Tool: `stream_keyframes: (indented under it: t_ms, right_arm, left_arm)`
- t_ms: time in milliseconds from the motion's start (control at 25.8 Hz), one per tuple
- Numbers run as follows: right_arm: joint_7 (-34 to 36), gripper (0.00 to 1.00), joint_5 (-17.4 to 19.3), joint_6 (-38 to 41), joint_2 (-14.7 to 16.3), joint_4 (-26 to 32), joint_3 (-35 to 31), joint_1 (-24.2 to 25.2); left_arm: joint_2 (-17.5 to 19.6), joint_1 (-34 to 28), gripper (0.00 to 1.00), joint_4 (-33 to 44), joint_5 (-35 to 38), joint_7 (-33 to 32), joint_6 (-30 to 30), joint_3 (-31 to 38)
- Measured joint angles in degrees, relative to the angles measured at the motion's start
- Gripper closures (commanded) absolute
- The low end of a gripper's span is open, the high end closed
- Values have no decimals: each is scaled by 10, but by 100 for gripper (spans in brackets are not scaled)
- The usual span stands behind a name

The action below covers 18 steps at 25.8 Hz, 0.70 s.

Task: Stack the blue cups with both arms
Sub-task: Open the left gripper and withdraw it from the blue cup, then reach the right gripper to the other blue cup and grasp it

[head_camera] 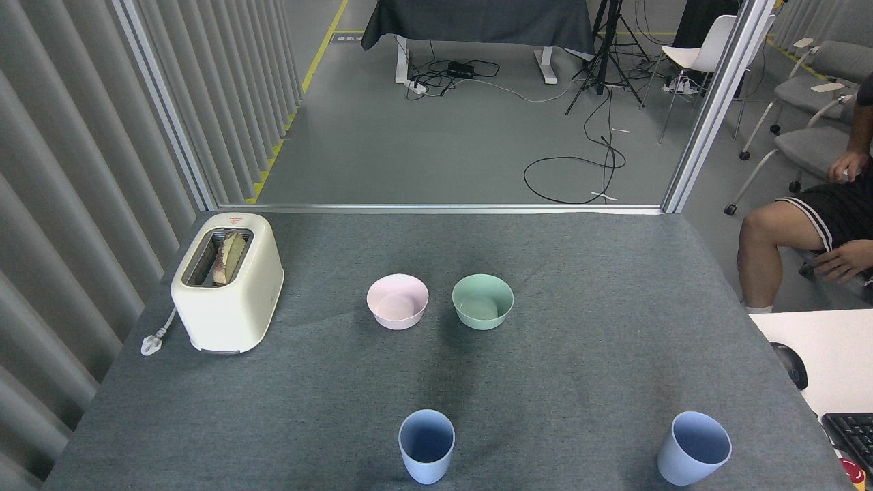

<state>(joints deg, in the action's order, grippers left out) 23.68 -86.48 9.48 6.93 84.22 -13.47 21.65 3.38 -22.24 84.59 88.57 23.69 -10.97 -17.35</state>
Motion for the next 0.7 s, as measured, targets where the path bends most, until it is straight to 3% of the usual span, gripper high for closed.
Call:
stream_keyframes:
  t_ms: [350,699]
  right_arm:
    - [-10,1,6,-7,-1,-78,-17,-70]
    - [-12,0,8,-4,1,-119,-36,-111]
  left_arm:
    - [0,-1,0,-3,-1,0,-4,1]
    - [0,0,0,-3,-1,0,-5,2]
